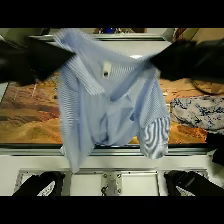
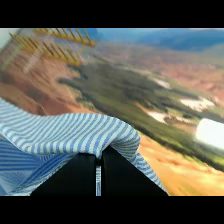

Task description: Fold the clothes and pants, and hang the long-sleeved shirts on hangers.

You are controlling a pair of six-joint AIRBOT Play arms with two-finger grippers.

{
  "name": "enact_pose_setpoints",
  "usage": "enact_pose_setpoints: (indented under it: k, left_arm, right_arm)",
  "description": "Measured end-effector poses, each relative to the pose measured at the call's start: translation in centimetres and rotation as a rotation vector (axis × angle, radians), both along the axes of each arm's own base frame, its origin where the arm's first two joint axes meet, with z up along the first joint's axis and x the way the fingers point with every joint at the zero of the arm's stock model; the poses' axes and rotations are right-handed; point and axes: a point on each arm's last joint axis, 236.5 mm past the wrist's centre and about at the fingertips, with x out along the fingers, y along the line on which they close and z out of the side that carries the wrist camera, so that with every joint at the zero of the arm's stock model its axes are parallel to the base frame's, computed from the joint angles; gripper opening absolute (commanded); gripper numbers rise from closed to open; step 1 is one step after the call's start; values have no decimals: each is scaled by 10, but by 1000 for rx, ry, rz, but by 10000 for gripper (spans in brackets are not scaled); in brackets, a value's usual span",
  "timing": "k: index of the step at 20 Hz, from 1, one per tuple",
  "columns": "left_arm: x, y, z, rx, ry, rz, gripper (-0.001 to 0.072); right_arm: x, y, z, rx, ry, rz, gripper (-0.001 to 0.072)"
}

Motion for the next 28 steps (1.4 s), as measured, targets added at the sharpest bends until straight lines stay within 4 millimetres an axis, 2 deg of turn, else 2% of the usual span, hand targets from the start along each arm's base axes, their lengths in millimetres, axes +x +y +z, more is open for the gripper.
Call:
enact_pose_setpoints:
  k: [3, 5, 8, 11, 12, 13, 14, 18, 21, 22, 23, 24, 25, 26, 28]
  left_arm:
    - [9, -10, -117, 174, 287, -38, 15]
    - [2, -18, -188, 274, 453, -72, 15]
    - [-9, -35, -266, 370, 606, -117, 15]
    - [3, -50, -309, 410, 654, -120, 15]
    - [10, -52, -316, 416, 664, -115, 15]
    - [21, -54, -322, 420, 665, -105, 15]
    - [30, -56, -326, 419, 668, -96, 15]
    - [65, -58, -328, 403, 654, -63, 15]
    - [77, -58, -328, 398, 645, -52, 15]
    - [81, -58, -328, 396, 642, -48, 15]
    - [83, -58, -328, 395, 637, -47, 15]
    - [83, -58, -328, 395, 638, -47, 15]
    - [82, -58, -328, 397, 640, -50, 15]
    - [85, -44, -320, 393, 635, -39, 14]
    - [87, -30, -296, 370, 599, -12, 15]
  right_arm:
    - [21, -16, -79, -219, 183, 17, 13]
    - [40, -31, -134, -324, 314, 12, 15]
    - [73, -51, -209, -403, 461, -17, 17]
    - [112, -61, -262, -413, 507, -60, 40]
    - [123, -63, -275, -409, 509, -75, 215]
    - [133, -65, -285, -407, 505, -89, 466]
    - [141, -68, -293, -409, 500, -102, 571]
    - [152, -68, -305, -395, 496, -113, 570]
    - [148, -70, -317, -402, 521, -111, 570]
    - [141, -75, -338, -429, 549, -87, 570]
    - [146, -84, -361, -438, 545, -84, 570]
    - [153, -70, -392, -391, 544, -8, 563]
    - [152, -63, -399, -371, 554, 17, 337]
    - [151, -58, -395, -356, 540, 50, 16]
    - [145, -72, -355, -409, 485, 51, 16]
